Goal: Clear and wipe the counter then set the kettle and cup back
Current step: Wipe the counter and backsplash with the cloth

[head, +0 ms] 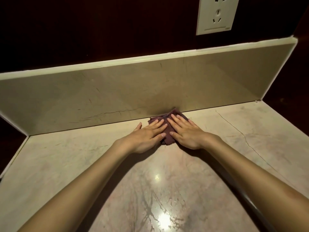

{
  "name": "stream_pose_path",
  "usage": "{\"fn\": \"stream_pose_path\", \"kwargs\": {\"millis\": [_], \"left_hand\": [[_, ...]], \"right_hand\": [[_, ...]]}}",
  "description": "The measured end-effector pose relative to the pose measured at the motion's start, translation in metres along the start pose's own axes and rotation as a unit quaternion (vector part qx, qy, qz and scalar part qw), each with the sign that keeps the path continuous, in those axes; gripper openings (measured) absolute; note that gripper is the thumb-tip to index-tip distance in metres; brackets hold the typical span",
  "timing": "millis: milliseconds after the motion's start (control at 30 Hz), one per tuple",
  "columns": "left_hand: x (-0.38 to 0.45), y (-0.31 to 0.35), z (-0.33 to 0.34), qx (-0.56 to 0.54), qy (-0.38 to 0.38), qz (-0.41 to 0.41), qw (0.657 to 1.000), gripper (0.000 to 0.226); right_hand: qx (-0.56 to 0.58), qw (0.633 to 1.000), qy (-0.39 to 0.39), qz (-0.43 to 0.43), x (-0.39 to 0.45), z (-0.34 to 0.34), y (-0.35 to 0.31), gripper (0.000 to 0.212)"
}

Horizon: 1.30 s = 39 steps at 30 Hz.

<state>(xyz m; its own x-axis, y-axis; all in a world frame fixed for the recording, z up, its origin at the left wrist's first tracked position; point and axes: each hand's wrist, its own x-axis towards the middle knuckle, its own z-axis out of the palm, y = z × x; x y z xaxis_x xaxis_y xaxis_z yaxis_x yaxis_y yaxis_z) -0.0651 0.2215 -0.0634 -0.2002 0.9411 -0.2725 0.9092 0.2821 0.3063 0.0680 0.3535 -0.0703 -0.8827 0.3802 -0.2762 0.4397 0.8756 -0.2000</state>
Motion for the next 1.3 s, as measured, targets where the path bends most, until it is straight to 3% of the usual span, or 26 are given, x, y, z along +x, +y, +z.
{"fn": "stream_pose_path", "kwargs": {"millis": [400, 1000, 1300], "left_hand": [[-0.033, 0.047, 0.03, 0.025, 0.026, 0.0, 0.999, 0.055], [-0.131, 0.208, 0.113, 0.014, 0.013, 0.004, 1.0, 0.056], [-0.136, 0.222, 0.112, 0.028, -0.024, 0.013, 0.999, 0.057]], "right_hand": [[-0.002, 0.998, 0.029, -0.051, -0.06, 0.016, 0.021, 0.057], [0.003, 0.995, 0.011, -0.103, -0.258, 0.063, 0.067, 0.058], [0.037, 0.993, 0.009, -0.115, -0.293, 0.066, 0.076, 0.058]]}}
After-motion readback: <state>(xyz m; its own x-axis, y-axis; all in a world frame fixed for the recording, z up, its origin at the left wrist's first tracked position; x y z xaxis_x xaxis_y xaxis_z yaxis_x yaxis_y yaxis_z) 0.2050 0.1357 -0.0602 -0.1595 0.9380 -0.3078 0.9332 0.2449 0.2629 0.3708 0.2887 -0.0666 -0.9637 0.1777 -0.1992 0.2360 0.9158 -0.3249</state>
